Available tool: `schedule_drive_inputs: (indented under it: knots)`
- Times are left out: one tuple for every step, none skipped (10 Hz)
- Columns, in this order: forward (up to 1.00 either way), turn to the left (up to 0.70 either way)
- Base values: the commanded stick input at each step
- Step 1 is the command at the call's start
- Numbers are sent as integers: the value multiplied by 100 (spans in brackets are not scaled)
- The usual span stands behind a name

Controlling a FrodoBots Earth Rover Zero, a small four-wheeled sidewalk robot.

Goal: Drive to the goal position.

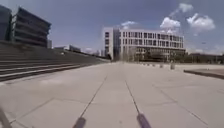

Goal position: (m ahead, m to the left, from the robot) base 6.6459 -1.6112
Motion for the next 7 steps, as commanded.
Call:
schedule_drive_inputs:
  knots:
    - [70, 0]
    - [70, 0]
    - [70, 0]
    - [70, 0]
    - [70, 0]
    - [70, 0]
    - [70, 0]
